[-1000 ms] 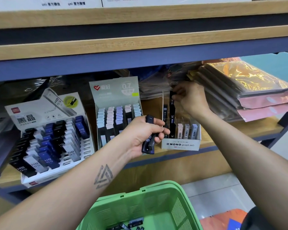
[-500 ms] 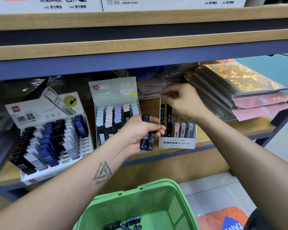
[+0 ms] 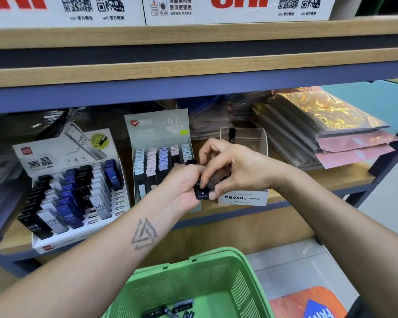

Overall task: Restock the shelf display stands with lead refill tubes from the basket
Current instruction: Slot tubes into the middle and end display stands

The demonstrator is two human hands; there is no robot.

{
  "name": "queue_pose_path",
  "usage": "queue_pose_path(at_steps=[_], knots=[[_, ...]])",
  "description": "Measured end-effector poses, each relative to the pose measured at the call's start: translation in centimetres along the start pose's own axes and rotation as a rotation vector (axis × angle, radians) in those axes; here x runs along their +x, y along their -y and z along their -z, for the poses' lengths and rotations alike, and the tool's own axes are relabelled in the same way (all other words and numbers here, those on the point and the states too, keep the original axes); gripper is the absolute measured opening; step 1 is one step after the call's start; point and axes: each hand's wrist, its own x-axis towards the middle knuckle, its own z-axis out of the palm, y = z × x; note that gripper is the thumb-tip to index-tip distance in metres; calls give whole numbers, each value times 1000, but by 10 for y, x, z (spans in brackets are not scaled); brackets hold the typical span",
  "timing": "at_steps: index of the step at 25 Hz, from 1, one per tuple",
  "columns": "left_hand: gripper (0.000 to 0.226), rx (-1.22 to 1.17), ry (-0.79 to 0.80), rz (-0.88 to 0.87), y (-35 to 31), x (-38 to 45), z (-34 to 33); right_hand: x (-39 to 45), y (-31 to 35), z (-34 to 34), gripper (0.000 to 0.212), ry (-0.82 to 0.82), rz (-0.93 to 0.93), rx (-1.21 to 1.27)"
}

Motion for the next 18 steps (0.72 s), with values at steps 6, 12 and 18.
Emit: queue_pose_path(at_steps=[6,12,18], knots=[[21,57,85,1,-2,-8,-3,-13,-22,20,21,-460,-236,437],[12,245,87,-35,-3,-6,-2,-18,-30,22,19,-537,-349,612],[6,310,59,-108,2,-2,-7,-25,-27,28,19,-521,-297,644]])
